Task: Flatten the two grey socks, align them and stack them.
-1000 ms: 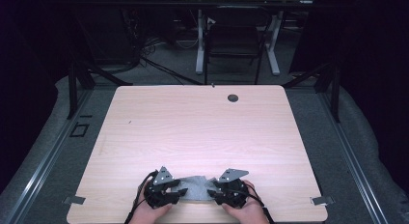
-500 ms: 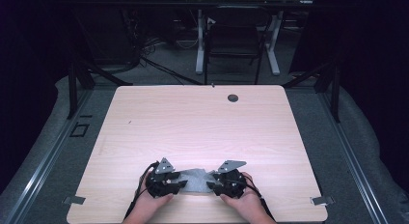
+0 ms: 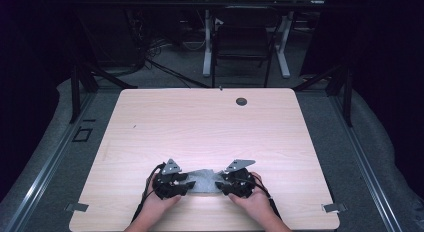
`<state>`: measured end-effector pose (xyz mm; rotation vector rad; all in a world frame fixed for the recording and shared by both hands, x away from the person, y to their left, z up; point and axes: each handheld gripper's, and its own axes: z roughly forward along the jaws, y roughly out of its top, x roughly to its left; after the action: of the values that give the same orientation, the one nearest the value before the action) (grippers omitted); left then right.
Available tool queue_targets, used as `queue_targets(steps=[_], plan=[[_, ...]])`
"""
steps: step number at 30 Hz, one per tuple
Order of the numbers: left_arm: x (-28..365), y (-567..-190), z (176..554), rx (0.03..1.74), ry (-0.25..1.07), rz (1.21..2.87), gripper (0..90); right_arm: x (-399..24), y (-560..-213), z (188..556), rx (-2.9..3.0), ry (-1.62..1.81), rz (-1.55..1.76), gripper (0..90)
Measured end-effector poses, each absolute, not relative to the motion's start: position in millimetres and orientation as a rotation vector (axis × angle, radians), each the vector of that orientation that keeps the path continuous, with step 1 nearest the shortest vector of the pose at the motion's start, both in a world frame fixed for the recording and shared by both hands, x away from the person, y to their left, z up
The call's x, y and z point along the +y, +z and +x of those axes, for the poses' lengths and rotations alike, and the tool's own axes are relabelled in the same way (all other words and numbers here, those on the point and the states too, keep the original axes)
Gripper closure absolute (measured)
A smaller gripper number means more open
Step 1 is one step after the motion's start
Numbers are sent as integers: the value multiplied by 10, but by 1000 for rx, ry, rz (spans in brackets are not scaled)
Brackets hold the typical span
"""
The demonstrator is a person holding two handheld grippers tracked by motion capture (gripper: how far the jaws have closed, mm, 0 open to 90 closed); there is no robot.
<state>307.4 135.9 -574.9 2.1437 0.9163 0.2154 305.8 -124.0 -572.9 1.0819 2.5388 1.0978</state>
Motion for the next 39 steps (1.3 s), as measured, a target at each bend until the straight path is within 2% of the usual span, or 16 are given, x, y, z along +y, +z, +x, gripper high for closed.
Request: queue_targets(steps=[9,19,28,39], plan=[[1361,-5723,3067,934,208,2129,526,-1230,-5697,3034,2521,1098,1080,550],[1414,-5443,3002,920,226,2078,453,-1296,-5394,2981,2446,1168,1053,473],[1564,-5344,2821,928,239,2051,453,-1474,-5249,2803,2408,1171,1047,463],[1830,-5391,2577,935,258,2066,453,-1748,-5273,2567,2370,1174,1088,461]])
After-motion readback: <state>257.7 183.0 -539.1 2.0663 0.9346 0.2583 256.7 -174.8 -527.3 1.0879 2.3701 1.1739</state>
